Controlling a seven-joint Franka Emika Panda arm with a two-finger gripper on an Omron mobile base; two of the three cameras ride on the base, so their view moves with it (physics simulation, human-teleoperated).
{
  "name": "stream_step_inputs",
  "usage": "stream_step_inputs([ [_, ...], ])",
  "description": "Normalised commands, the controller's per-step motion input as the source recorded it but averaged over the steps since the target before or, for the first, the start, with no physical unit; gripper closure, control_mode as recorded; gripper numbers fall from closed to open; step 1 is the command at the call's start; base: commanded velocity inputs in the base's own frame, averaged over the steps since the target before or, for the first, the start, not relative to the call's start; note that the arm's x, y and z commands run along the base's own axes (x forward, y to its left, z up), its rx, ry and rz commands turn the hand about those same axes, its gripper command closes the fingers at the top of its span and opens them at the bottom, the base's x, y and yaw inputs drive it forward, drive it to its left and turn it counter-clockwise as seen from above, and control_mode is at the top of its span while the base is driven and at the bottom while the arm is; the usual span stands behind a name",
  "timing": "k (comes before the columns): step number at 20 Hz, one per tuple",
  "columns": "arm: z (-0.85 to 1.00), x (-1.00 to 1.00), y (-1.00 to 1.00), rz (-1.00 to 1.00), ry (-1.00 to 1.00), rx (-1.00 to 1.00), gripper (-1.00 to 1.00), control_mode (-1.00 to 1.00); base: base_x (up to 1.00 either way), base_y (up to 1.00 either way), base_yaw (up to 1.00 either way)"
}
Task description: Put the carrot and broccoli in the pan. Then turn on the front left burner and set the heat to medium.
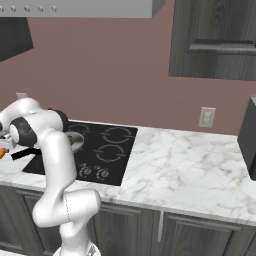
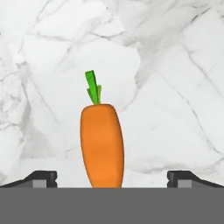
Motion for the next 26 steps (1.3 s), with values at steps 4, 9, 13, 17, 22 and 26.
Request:
stream_step_inputs([
  [4, -0.10, 0.24, 0.08, 0.00, 0.00, 0.00, -1.00, -1.00, 0.00, 0.00, 0.00],
  [9, -0.01, 0.23, 0.03, 0.00, 0.00, 0.00, -1.00, -1.00, 0.00, 0.00, 0.00],
  [13, -0.10, 0.00, 0.08, 0.00, 0.00, 0.00, -1.00, -1.00, 0.00, 0.00, 0.00],
  [17, -0.11, -0.04, 0.02, 0.00, 0.00, 0.00, -1.00, -1.00, 0.00, 0.00, 0.00],
  [22, -0.20, -0.06, 0.00, 0.00, 0.00, 0.00, -1.00, -1.00, 0.00, 0.00, 0.00],
  [26, -0.34, -0.03, 0.00, 0.00, 0.01, 0.00, -1.00, -1.00, 0.00, 0.00, 0.00],
])
